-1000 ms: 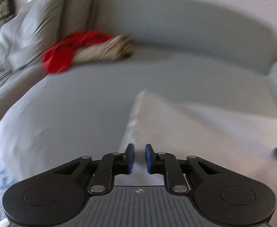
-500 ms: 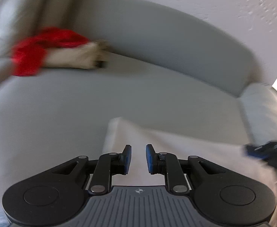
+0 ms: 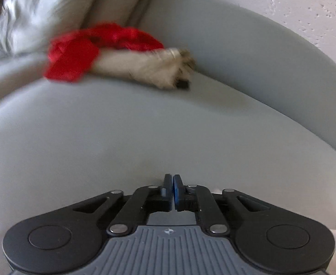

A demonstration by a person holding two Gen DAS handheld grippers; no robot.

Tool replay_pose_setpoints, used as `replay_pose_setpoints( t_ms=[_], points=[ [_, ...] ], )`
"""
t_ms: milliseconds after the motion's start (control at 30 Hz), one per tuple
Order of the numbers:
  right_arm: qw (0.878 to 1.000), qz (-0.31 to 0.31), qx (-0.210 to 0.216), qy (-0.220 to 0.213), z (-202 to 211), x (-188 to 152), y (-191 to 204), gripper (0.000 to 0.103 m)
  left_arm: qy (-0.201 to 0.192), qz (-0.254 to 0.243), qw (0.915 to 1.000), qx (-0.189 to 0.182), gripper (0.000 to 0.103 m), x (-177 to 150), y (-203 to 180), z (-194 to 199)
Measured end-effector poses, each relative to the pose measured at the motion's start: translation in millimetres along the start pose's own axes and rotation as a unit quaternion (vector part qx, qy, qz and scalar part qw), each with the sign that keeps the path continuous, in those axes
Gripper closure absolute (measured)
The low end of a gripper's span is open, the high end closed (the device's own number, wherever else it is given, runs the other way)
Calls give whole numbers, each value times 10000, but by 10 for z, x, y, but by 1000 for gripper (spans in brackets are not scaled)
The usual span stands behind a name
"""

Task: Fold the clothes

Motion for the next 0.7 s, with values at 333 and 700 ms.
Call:
replay_pose_setpoints(
  t_ms=[333, 700],
  points=[
    [9939, 770, -138, -779, 896, -5, 66, 90, 11, -1078, 9787, -1748, 89, -204, -714, 863],
    [9827, 1708, -641, -324, 546, -193, -59, 103, 264, -1655, 9764, -1362, 87, -701, -937, 658]
  ],
)
Point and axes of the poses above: each gripper's, at about its wrist camera, not at the fingertips, and z roughly against the way its jaws point, y to its left, x to its top, the point moved 7 cm from there along -z, roughly the way its jaws point, and after that the axes turned 6 degrees about -z, right-handed, at the moved point
